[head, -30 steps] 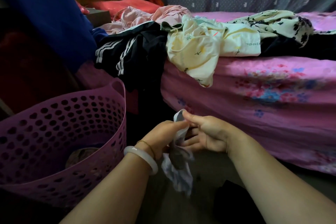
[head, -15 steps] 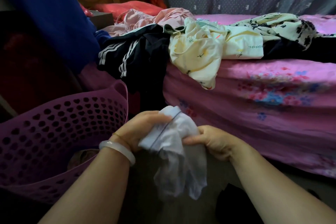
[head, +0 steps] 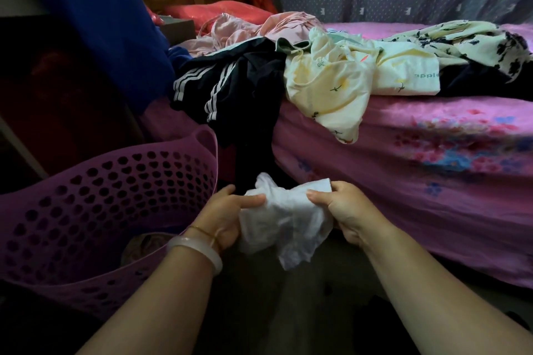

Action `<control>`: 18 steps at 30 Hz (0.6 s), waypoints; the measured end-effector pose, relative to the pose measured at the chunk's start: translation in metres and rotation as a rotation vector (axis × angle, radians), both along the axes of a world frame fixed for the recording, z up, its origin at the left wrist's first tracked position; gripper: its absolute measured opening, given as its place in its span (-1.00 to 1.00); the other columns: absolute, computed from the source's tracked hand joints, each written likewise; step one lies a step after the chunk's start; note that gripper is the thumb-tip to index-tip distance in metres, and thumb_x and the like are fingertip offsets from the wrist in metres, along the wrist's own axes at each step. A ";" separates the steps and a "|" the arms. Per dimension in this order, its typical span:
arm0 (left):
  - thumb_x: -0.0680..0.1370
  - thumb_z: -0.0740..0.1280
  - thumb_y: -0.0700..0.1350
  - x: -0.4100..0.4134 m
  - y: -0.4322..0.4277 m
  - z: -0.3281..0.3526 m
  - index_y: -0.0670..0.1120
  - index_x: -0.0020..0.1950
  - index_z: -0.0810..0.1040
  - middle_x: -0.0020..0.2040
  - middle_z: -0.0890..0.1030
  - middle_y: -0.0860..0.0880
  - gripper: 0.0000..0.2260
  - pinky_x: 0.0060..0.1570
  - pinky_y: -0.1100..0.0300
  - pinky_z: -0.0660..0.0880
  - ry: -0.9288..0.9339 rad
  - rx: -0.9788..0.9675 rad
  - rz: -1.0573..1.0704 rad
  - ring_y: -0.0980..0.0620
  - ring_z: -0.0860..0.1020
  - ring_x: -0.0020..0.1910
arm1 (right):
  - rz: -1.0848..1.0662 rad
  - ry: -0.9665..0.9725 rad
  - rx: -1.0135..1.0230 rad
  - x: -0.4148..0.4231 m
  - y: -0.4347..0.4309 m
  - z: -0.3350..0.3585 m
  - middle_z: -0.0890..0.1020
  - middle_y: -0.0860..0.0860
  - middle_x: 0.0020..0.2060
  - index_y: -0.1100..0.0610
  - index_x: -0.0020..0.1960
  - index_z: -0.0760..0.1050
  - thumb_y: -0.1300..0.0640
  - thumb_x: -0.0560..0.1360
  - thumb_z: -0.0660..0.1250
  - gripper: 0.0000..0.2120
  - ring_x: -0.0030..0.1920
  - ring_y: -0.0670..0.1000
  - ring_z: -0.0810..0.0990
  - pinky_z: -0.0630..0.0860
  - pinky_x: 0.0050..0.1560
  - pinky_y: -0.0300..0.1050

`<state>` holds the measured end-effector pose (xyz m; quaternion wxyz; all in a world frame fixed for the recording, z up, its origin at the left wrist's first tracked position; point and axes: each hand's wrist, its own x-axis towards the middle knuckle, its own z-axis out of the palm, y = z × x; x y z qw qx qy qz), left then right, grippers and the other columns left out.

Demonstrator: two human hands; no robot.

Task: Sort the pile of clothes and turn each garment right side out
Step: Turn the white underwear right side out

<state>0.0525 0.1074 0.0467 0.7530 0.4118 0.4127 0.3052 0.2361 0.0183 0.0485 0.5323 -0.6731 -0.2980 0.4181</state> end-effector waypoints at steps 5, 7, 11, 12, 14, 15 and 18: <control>0.41 0.40 -0.42 -0.015 0.000 0.021 0.04 0.49 0.25 0.25 0.50 -0.11 -0.26 0.10 0.15 0.54 0.106 0.461 -0.279 0.00 0.55 0.16 | 0.309 -0.184 0.105 -0.012 0.007 0.012 0.37 0.04 0.41 -0.03 0.53 0.15 0.29 0.14 0.54 0.06 0.41 0.07 0.37 0.38 0.39 0.03; 0.45 0.41 -0.29 -0.022 0.008 0.025 -0.02 0.33 0.48 0.21 0.55 -0.02 -0.53 0.17 0.18 0.50 0.586 0.933 -0.457 0.06 0.52 0.18 | 0.441 -0.608 0.069 -0.021 0.006 0.019 0.44 0.00 0.35 0.04 0.46 0.32 0.38 0.27 0.41 -0.19 0.38 -0.02 0.40 0.37 0.34 -0.18; 0.47 0.22 -0.24 -0.053 0.034 0.026 -0.11 -0.07 0.61 -0.04 0.58 -0.02 -0.82 -0.10 0.22 0.37 1.250 1.484 -0.285 -0.03 0.52 0.04 | 0.252 -1.077 0.143 -0.057 0.024 0.016 0.52 0.02 -0.07 0.05 0.03 0.63 0.33 0.40 0.28 -0.69 0.00 0.05 0.54 0.36 -0.15 -0.29; 0.44 0.23 -0.21 -0.064 0.043 0.025 -0.14 -0.13 0.63 -0.09 0.57 -0.05 -0.83 -0.09 0.17 0.40 1.170 1.489 -0.091 -0.05 0.51 0.00 | 0.163 -1.063 0.216 -0.063 0.031 0.015 0.47 0.04 -0.10 0.08 -0.04 0.62 0.30 0.42 0.31 -0.79 -0.03 0.05 0.50 0.34 -0.14 -0.27; 0.37 0.25 -0.11 -0.087 0.057 0.027 -0.12 -0.22 0.63 -0.14 0.57 -0.08 -0.82 -0.10 0.12 0.45 0.888 1.363 0.287 -0.08 0.51 -0.06 | 0.030 -0.932 0.341 -0.077 0.048 0.019 0.47 0.06 -0.08 0.09 -0.12 0.56 0.20 0.44 0.36 -0.96 -0.04 0.03 0.49 0.35 -0.08 -0.24; 0.37 0.27 -0.08 -0.097 0.061 0.033 -0.08 -0.25 0.59 -0.16 0.56 -0.07 -0.87 -0.13 0.14 0.45 0.753 1.262 0.393 -0.08 0.53 -0.11 | -0.003 -0.828 0.381 -0.086 0.057 0.025 0.51 0.05 -0.11 0.07 -0.16 0.51 0.15 0.45 0.37 -0.95 -0.09 0.00 0.51 0.38 -0.14 -0.25; 0.47 0.34 -0.17 -0.116 0.073 0.048 -0.09 -0.20 0.48 -0.28 0.53 -0.01 -0.92 -0.36 0.23 0.42 0.516 0.925 0.505 0.06 0.49 -0.30 | -0.094 -0.587 0.459 -0.123 0.089 0.040 0.53 -0.05 -0.35 0.12 -0.22 0.43 0.11 0.47 0.37 -0.84 -0.32 -0.10 0.48 0.35 -0.38 -0.29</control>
